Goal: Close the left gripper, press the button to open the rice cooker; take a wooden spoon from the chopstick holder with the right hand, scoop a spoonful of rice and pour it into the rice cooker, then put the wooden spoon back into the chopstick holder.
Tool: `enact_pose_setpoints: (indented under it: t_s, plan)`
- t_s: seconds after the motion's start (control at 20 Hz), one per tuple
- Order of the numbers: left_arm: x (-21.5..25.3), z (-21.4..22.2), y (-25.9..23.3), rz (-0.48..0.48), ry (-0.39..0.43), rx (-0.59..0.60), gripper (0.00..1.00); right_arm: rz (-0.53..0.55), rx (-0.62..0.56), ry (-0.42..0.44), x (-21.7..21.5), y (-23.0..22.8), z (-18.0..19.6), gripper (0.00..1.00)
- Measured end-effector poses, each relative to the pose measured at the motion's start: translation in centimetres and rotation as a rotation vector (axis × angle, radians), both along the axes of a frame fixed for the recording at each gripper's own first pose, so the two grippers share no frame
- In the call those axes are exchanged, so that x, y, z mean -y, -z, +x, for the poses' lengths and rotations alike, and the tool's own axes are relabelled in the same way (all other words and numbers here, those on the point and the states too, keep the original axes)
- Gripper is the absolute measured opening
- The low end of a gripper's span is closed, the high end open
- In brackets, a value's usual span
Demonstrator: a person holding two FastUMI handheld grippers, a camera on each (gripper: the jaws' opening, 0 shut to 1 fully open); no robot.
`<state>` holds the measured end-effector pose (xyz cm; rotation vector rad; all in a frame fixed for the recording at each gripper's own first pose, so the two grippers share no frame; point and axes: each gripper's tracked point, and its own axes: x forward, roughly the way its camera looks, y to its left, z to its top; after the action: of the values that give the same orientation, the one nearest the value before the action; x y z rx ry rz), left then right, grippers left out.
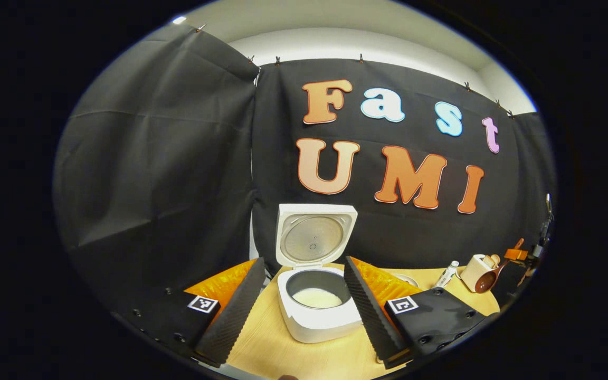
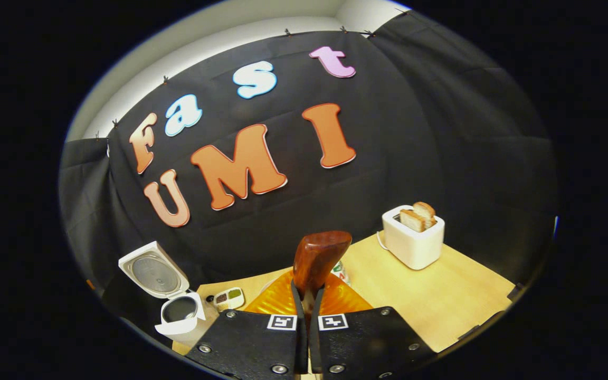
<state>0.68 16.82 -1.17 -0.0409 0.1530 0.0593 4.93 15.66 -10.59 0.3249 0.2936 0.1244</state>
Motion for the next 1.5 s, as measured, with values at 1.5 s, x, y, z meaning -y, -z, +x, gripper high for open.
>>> enact_pose_setpoints:
  t_s: [1.5]
  plan:
    - [3.9,1.7,-0.9,0.037,0.037,-0.013,1.00,0.016,-0.242,0.072,4.5,20.1,-5.1,0.03]
